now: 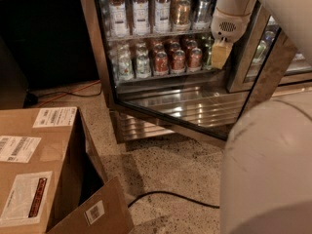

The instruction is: Close left fridge door

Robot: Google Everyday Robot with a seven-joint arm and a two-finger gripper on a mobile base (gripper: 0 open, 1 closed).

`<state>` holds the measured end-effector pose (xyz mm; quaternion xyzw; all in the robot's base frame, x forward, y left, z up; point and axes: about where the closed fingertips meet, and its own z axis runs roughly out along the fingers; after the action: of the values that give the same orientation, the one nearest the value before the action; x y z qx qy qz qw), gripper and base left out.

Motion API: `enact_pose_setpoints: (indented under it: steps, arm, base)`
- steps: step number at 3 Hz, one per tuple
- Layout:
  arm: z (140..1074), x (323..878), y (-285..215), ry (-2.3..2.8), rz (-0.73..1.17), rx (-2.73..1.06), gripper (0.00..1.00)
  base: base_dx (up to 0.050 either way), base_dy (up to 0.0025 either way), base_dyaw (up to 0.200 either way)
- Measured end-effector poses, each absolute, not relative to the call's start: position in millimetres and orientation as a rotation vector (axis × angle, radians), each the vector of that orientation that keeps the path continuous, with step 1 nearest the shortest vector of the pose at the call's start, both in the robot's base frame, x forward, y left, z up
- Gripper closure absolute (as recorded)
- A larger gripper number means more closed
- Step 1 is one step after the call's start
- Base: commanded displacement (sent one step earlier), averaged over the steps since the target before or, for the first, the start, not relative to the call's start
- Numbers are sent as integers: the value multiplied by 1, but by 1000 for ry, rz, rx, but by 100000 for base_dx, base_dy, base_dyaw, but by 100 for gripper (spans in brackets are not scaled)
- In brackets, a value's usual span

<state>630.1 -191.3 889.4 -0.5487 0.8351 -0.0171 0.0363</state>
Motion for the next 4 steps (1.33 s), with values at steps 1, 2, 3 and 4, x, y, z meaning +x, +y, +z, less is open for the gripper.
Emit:
enact_pose_setpoints:
  steps: [1,2,3,4]
  arm:
    - [914,649,-196,2501,-77,-1641,100]
    - [930,645,-191,2417,-81,-1639,100]
    - [927,627,-188,2383,-46,-1646,100]
    - [927,627,-188,2383,-46,-1646,100]
  base:
    - [0,0,0]
    - [0,0,0]
    - [0,0,0]
    - [0,0,0]
